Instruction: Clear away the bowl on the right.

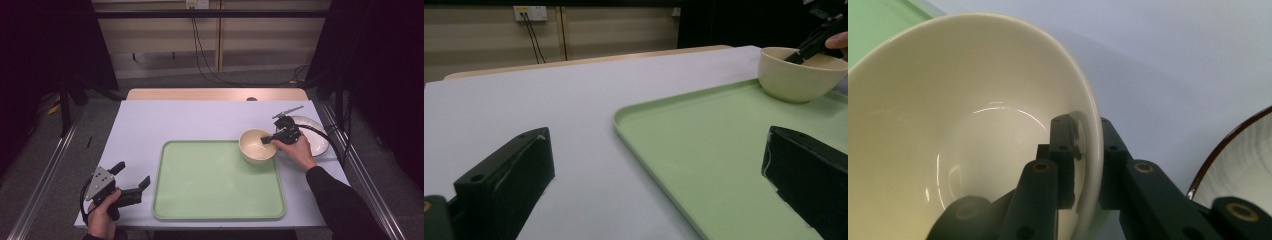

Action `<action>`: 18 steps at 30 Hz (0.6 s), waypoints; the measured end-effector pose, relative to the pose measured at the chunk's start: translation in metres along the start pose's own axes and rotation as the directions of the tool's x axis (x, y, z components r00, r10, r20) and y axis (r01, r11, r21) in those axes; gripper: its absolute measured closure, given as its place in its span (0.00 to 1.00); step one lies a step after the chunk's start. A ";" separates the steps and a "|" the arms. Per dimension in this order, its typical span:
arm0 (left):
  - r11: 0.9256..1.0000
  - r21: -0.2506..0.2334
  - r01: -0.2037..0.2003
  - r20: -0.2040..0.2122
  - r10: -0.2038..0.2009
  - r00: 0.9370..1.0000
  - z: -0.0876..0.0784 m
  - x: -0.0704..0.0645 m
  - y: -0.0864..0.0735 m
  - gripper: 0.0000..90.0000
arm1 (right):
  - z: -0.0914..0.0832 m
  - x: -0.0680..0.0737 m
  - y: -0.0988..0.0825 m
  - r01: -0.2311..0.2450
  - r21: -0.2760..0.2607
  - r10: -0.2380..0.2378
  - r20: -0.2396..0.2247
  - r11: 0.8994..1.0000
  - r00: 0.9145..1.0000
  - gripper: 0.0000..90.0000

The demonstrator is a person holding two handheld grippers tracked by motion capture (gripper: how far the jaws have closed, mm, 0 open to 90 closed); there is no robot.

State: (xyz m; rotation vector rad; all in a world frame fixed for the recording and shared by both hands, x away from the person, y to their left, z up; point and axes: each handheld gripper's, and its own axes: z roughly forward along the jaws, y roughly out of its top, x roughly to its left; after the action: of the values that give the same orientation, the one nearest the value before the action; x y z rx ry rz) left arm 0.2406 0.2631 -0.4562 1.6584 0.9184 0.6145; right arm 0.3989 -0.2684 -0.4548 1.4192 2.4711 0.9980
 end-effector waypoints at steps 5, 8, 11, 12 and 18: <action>1.000 0.001 0.001 0.004 -0.001 1.000 0.000 0.000 0.000 0.00 | -0.004 0.001 0.000 0.023 -0.042 -0.022 0.019 0.999 1.000 0.72; 1.000 0.001 -0.002 0.000 0.002 1.000 0.000 0.000 0.000 0.00 | -0.005 0.001 0.000 0.036 -0.071 -0.035 0.017 0.997 0.999 0.65; 1.000 0.003 0.002 0.004 -0.002 1.000 0.000 0.000 0.000 0.00 | -0.007 0.000 0.001 0.031 -0.088 -0.029 0.022 0.996 0.999 0.52; 1.000 0.002 0.001 0.005 -0.001 1.000 0.000 0.001 0.000 0.00 | -0.008 0.000 0.001 0.027 -0.097 -0.023 0.037 0.995 0.999 0.50; 1.000 0.002 0.001 0.003 -0.001 1.000 0.000 0.000 0.000 0.00 | -0.009 -0.001 0.002 0.021 -0.125 -0.018 0.024 0.992 1.000 0.30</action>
State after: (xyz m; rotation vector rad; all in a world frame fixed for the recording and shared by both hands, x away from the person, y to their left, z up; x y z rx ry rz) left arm 0.2409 0.2634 -0.4564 1.6601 0.9182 0.6100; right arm 0.3973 -0.2726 -0.4470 1.3583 2.3558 1.1051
